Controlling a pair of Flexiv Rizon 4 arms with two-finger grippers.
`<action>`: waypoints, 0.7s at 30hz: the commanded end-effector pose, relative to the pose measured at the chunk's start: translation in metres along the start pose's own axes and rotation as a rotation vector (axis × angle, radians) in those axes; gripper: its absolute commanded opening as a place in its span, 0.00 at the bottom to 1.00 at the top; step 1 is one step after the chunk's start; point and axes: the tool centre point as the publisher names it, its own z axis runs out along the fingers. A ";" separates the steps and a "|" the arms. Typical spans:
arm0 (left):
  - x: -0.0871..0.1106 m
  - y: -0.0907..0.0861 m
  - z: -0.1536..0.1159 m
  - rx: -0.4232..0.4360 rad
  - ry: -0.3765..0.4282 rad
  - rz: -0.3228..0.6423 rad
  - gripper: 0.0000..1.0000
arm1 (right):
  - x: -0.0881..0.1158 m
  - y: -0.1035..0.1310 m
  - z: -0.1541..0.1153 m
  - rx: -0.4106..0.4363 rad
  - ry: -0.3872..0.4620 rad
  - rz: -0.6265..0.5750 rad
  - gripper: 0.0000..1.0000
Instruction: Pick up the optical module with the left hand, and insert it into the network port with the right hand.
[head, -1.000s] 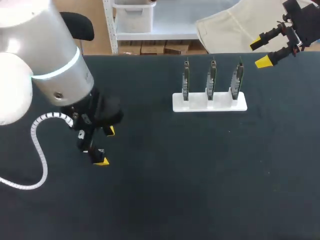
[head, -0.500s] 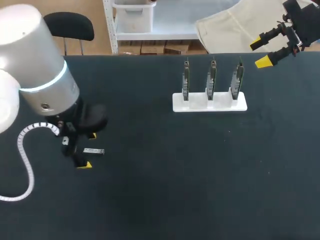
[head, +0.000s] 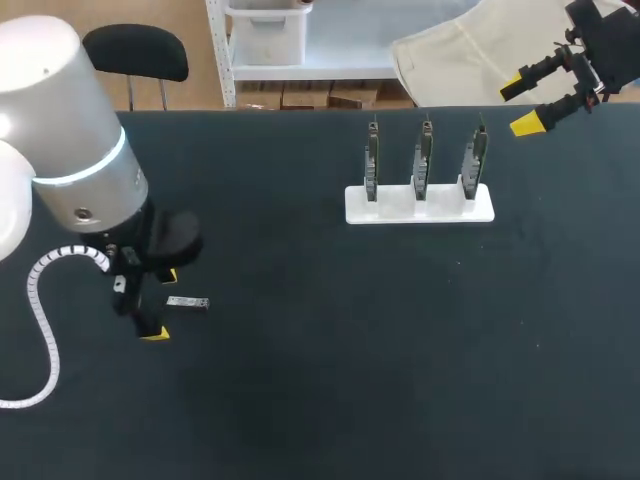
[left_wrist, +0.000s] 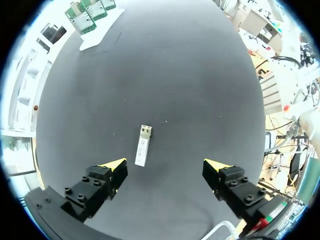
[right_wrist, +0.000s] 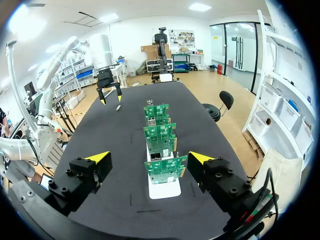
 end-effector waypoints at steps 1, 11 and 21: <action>-0.005 0.009 0.006 0.018 0.022 0.000 1.00 | 0.000 0.002 0.000 0.005 0.000 -0.001 1.00; -0.008 0.015 0.017 0.031 0.045 -0.039 1.00 | 0.000 0.002 0.000 0.005 0.000 -0.001 1.00; -0.014 0.016 0.026 0.036 0.074 -0.006 1.00 | 0.000 0.002 0.000 0.005 0.000 -0.001 1.00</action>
